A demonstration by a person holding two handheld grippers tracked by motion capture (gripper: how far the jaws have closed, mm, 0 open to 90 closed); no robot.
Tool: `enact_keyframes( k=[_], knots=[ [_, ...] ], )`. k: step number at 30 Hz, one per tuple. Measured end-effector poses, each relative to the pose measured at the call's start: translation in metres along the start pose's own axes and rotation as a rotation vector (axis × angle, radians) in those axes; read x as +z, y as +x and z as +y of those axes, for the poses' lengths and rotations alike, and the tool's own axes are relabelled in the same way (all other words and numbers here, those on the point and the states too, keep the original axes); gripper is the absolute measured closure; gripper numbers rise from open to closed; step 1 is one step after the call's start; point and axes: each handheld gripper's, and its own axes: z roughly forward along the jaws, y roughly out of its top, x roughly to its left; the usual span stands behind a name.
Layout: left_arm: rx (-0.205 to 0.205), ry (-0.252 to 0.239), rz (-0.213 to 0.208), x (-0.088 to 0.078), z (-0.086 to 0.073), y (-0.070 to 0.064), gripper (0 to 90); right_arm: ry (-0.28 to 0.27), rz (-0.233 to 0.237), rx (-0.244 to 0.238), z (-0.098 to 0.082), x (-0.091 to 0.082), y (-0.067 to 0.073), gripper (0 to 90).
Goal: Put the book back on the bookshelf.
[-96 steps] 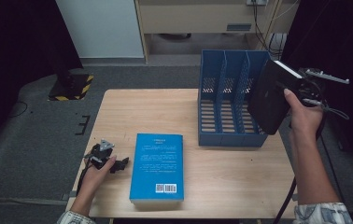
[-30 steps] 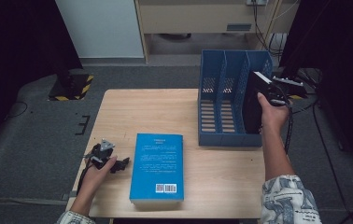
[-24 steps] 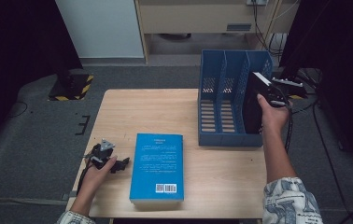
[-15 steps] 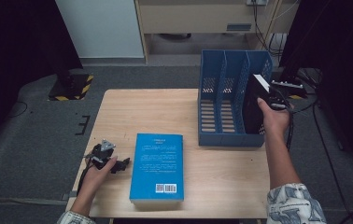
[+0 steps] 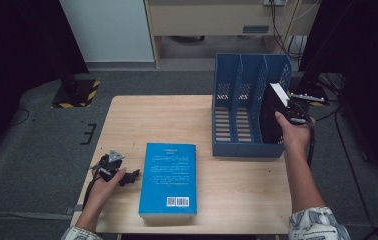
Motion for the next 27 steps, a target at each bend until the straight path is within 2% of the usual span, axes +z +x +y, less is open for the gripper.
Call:
enact_keyframes(
  k=[5, 12, 18, 21, 24, 27],
  knots=[
    [0.003, 0.001, -0.002, 0.0, 0.0, -0.001, 0.0, -0.014, -0.001, -0.002, -0.006, -0.002, 0.0, 50.5],
    [0.004, 0.002, -0.003, 0.0, 0.0, -0.001, 0.0, -0.013, 0.006, 0.029, -0.014, -0.007, -0.005, 49.7],
    [0.005, 0.001, -0.004, 0.0, 0.0, -0.001, 0.0, -0.014, 0.009, 0.004, -0.016, -0.009, -0.002, 48.8],
    [0.006, 0.002, -0.004, 0.0, 0.0, -0.001, 0.0, -0.035, 0.003, 0.0, -0.015, -0.012, 0.001, 46.4],
    [0.006, 0.002, -0.005, 0.0, 0.0, -0.001, 0.0, -0.062, -0.001, -0.021, -0.01, -0.018, 0.006, 44.7],
    [0.006, 0.003, -0.005, 0.0, 0.0, -0.001, 0.0, -0.063, 0.002, -0.044, -0.005, -0.022, 0.011, 44.8]
  ],
)
